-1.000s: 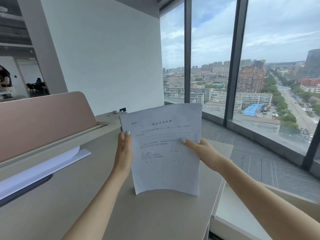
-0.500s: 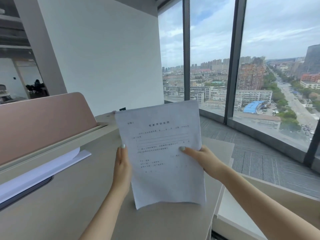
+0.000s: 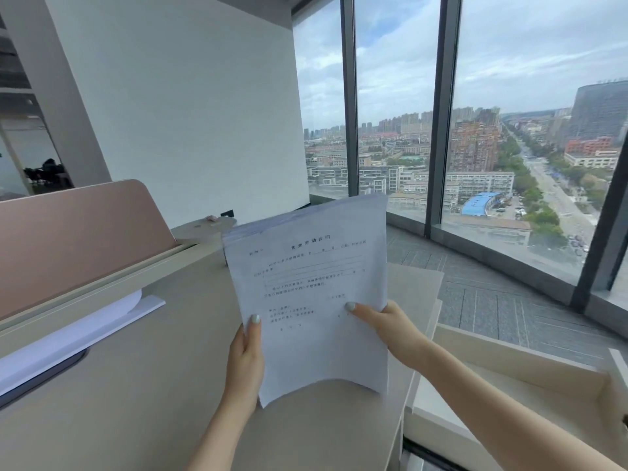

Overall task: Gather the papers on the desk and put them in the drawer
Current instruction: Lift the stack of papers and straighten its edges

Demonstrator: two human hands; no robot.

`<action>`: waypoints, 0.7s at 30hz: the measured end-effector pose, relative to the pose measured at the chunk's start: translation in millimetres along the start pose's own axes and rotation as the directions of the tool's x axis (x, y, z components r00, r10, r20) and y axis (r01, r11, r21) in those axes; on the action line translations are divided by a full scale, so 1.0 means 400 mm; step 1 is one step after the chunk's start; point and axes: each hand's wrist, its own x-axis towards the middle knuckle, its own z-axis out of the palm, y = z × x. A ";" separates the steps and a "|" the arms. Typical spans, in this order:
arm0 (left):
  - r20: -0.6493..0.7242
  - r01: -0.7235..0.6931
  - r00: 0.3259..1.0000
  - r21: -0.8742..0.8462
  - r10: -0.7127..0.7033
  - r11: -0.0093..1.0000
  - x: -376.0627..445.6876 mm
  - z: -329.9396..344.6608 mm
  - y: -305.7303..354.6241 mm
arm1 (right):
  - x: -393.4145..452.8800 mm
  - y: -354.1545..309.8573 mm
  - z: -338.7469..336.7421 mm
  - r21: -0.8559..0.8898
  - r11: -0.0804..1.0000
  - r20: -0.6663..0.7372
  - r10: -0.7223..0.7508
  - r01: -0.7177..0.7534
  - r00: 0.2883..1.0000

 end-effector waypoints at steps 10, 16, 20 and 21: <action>0.231 0.092 0.965 0.142 -0.123 0.986 -0.017 0.073 -0.007 | -0.106 -0.053 -0.136 -0.081 0.994 0.031 0.075 -0.072 0.997; 0.317 0.193 0.925 0.082 -0.210 0.978 -0.091 0.250 -0.049 | -0.226 -0.085 -0.293 0.189 0.940 -0.117 0.309 -0.285 0.944; 0.309 0.296 0.907 0.016 -0.287 0.955 -0.143 0.408 -0.060 | -0.315 -0.068 -0.395 0.531 0.841 -0.203 0.238 -0.097 0.950; 0.292 0.325 0.904 0.001 -0.312 0.946 -0.158 0.448 -0.062 | -0.337 -0.054 -0.413 0.580 0.814 -0.234 0.200 -0.028 0.952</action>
